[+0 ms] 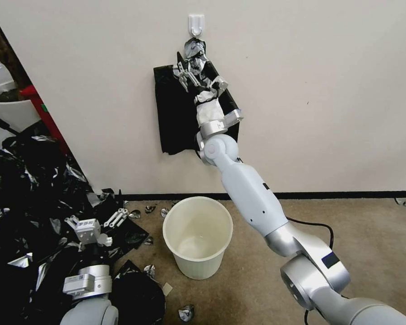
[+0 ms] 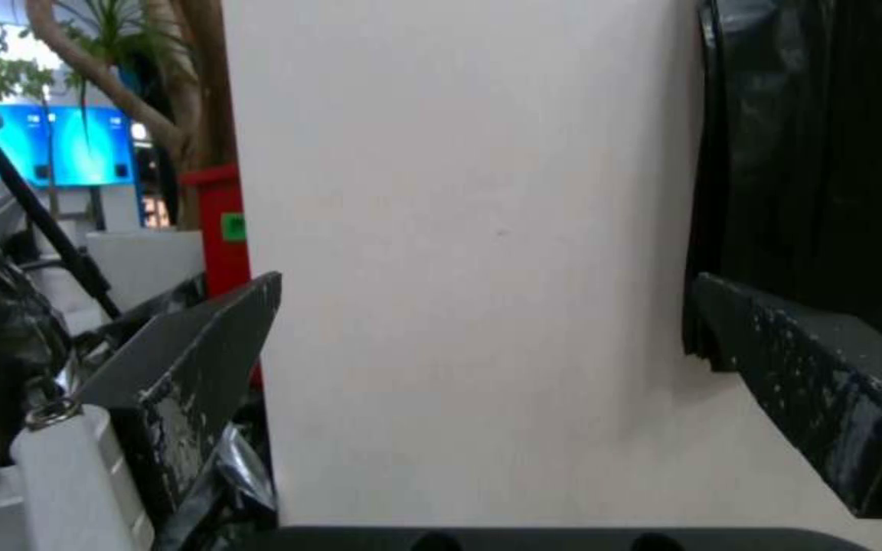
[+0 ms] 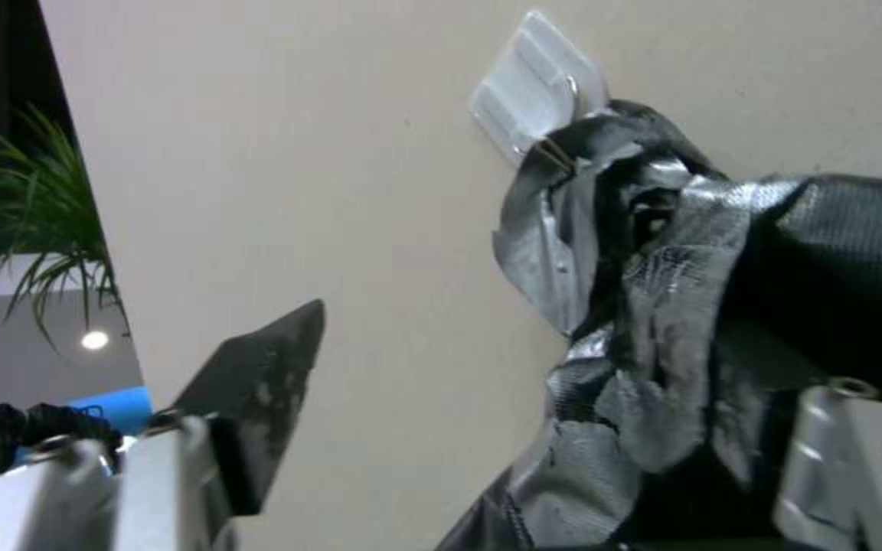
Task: Place a trash bag onto the trash bin.
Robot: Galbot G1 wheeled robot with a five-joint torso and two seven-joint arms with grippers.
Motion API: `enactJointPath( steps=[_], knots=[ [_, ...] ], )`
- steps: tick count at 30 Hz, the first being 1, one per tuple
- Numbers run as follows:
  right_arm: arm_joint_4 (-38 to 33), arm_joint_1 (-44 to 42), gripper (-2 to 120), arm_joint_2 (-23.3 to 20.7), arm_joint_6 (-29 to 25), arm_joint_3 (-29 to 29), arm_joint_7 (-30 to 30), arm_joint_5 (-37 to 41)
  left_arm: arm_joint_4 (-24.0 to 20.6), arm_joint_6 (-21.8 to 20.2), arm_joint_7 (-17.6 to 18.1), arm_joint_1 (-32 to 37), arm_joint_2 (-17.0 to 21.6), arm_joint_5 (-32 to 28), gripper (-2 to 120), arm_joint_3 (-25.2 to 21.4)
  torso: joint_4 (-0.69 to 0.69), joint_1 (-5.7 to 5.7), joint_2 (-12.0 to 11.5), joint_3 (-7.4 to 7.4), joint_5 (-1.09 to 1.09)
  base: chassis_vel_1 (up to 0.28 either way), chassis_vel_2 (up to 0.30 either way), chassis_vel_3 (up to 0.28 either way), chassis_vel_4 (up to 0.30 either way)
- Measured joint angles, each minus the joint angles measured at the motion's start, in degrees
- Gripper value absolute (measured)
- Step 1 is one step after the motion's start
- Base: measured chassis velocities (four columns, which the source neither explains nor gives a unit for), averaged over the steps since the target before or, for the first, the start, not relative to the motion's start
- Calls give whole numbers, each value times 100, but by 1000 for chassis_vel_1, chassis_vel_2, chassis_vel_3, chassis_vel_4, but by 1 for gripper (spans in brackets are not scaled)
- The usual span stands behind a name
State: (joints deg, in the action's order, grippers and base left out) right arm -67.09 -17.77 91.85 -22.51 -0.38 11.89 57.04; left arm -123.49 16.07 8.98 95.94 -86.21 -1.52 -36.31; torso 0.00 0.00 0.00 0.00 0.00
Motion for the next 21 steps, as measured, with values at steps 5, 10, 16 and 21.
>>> enactJointPath(
  steps=[5, 10, 16, 21],
  knots=[
    [211, 77, 61, 27, 0, 58, 49, 9, 27, 56, 4, 19, -51, 72, 100, 13, 0, -1, 0, 0, 0, 0, 0, 0, 0],
    [314, 97, 43, 27, -26, 144, 365, 87, 108, 99, 8, 8, -89, 141, 100, 28, 0, -1, 0, 0, 0, 0, 0, 0, 0],
    [359, 66, 23, 38, -87, 196, 780, 214, 192, 110, 11, -32, -85, 173, 100, 36, 0, -1, 0, 0, 0, 0, 0, 0, 0],
    [502, 66, 3, 36, -129, 345, 1265, 300, 293, 118, 12, -58, -28, 190, 100, 33, 0, -1, 0, 0, 0, 0, 0, 0, 0]
  ],
)
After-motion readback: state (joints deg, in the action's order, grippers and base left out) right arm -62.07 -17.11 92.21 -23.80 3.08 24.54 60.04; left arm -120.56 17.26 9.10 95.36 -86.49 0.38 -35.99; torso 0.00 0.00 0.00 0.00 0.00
